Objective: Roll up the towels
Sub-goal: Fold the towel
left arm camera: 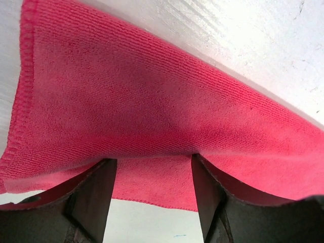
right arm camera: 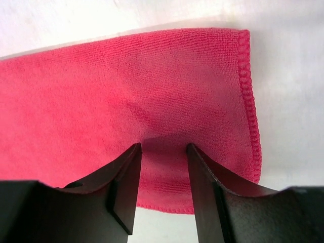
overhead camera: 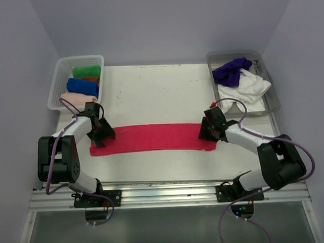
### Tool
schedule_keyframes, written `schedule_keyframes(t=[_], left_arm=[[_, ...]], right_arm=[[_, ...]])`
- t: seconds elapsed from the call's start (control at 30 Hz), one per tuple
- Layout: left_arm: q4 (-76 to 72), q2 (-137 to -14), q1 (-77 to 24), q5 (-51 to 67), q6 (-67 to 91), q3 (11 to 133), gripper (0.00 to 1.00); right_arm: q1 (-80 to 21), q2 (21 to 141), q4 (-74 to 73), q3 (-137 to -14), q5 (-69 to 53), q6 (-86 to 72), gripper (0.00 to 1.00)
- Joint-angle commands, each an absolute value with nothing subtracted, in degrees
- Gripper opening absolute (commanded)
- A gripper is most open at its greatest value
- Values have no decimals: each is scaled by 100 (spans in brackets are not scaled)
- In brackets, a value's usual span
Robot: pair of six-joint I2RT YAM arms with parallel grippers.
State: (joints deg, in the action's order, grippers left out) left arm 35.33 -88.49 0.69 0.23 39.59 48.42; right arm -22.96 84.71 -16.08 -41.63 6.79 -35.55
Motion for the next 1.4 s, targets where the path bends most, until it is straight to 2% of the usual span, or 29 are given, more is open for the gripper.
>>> schedule_keyframes(t=[0.0, 0.17, 0.3, 0.43, 0.8, 0.83, 0.9, 0.93, 1.0, 1.03, 1.2, 1.37], left_arm=[[3199, -8983, 62, 26, 3727, 4755, 65], [3234, -8413, 62, 35, 3656, 4211, 64], [3331, -8051, 158, 18, 3560, 4324, 64], [3445, -8086, 167, -132, 3472, 4684, 64], [3366, -8270, 255, -27, 3357, 4737, 64], [3358, -8279, 255, -26, 3357, 4729, 64], [3322, -8323, 264, -26, 3331, 4711, 64], [3314, -8358, 264, -26, 3322, 4702, 64], [3270, -8402, 255, 104, 3322, 4676, 64], [3243, -8446, 255, 123, 3322, 4641, 64], [2997, -8560, 106, 264, 3357, 4500, 64], [2551, -8833, -491, 482, 3787, 4088, 63]], right_arm=[[-2303, 7677, -2258, -3246, 195, -4252, 46], [-2294, 6321, -3259, -3102, 412, -4561, 47], [-2285, 5415, -3972, -3304, 1132, -4614, 52], [-2119, 5843, -4131, -3480, 1328, -4553, 52], [-2109, 6987, -2981, -3130, 721, -4465, 48], [-2109, 7013, -2771, -3059, 686, -4465, 47], [-2109, 7145, -2655, -2936, 651, -4491, 37], [-2109, 7172, -2576, -2901, 642, -4491, 27], [-2109, 7181, -2575, -2856, 642, -4552, 14], [-2109, 7094, -2662, -2856, 737, -4561, 0], [-2109, 6356, -3251, -3111, 1229, -4632, 0], [-2040, 5417, -4235, -3558, 1975, -4501, 0]])
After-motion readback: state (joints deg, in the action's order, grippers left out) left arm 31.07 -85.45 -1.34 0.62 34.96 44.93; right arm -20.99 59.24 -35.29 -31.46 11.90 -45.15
